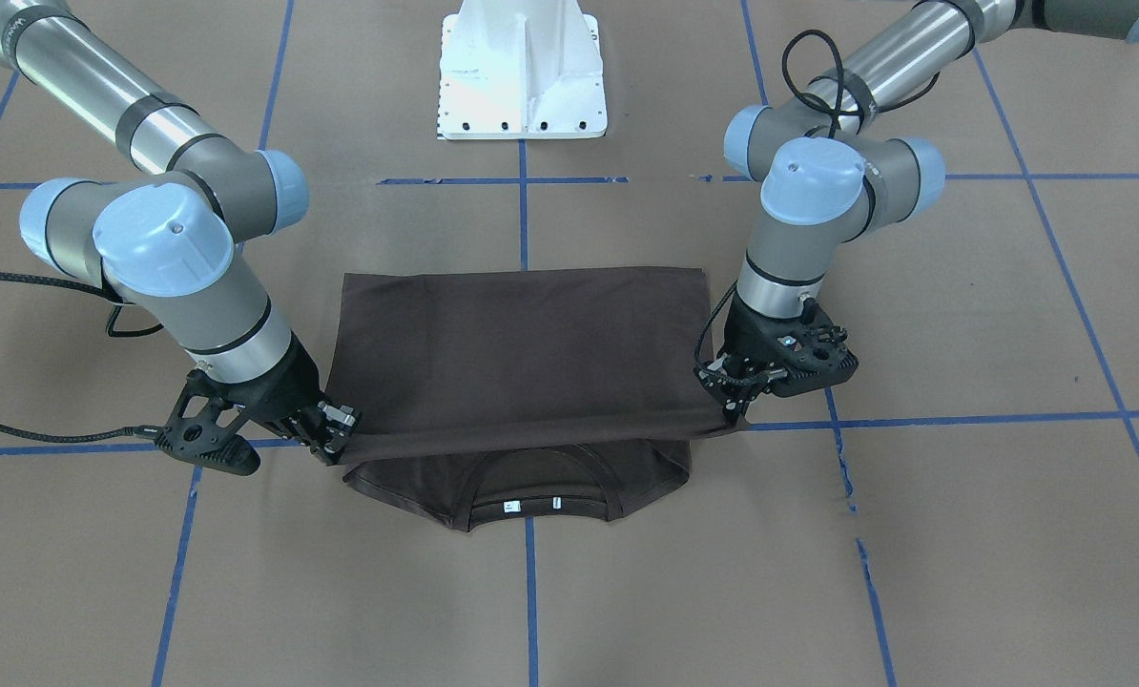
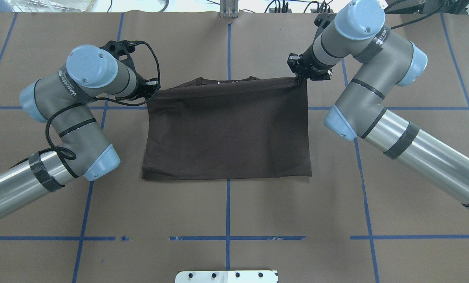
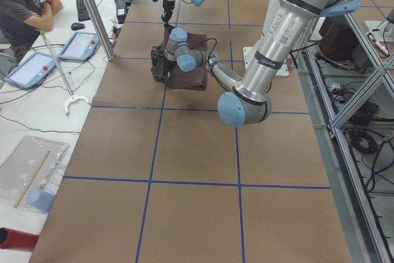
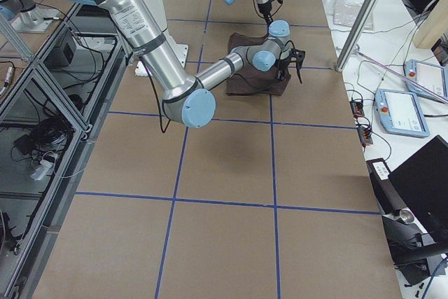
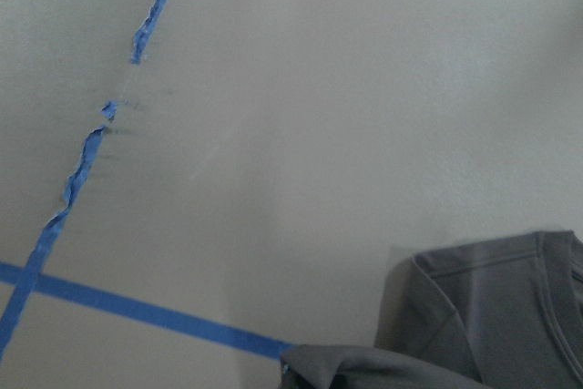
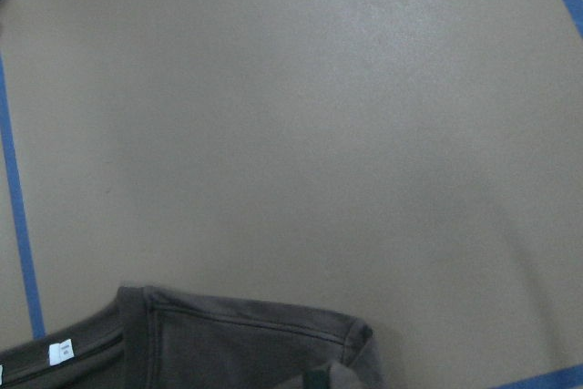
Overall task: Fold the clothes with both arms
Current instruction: 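Lay the hem over the collar with both grippers and release it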
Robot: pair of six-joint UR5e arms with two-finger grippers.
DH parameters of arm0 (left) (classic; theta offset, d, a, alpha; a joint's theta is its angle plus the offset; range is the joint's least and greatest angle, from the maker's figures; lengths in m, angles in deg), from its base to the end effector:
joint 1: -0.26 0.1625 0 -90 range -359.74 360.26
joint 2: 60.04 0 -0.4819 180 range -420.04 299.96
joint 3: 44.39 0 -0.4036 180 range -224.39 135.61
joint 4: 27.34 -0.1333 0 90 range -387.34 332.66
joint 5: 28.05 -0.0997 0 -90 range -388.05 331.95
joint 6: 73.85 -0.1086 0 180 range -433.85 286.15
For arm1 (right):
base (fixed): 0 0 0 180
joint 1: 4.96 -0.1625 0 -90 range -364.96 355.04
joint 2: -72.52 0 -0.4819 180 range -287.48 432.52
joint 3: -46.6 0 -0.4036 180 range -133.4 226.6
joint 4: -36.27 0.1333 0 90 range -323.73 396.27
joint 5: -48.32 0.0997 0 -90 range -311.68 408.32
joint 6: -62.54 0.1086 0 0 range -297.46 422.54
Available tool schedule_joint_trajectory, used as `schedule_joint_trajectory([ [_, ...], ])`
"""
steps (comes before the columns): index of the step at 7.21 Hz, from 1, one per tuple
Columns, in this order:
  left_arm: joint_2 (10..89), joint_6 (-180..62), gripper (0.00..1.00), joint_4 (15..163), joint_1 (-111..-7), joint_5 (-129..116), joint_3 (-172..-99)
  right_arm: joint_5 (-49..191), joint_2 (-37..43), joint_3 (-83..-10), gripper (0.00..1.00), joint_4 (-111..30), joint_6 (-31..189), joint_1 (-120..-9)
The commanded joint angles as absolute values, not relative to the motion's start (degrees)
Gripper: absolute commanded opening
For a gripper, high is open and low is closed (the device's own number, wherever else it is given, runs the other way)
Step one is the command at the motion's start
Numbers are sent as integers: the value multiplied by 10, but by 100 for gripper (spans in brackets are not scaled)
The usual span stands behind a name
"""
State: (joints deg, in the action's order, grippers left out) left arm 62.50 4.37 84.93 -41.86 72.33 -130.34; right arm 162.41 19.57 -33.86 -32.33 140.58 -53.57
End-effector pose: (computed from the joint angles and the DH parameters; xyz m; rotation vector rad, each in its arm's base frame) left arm 0.4872 -0.5939 0.3666 0.2515 0.8706 -0.4129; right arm -0.4546 -0.6504 0.3507 0.0839 -0.9308 0.4135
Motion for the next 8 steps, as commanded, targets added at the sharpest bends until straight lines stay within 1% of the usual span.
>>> schedule_joint_trajectory([
  [1, 641, 42, 0, 863, -428, 723, -1279, 1623, 221, -298, 0, -319, 1406, -540],
  [5, 665, 43, 0, 862, -429, 725, -1273, 1626, 230, -299, 0, -318, 1399, -538],
  [6, 666, 44, 54, 863, -429, 725, -1273, 1625, 230, -299, 20, -318, 1392, -538],
  [7, 666, 42, 100, 862, -429, 724, -1271, 1625, 228, -299, 99, -318, 1392, -538],
  [8, 670, 42, 100, 860, -429, 726, -1272, 1632, 226, -303, 100, -312, 1380, -539],
])
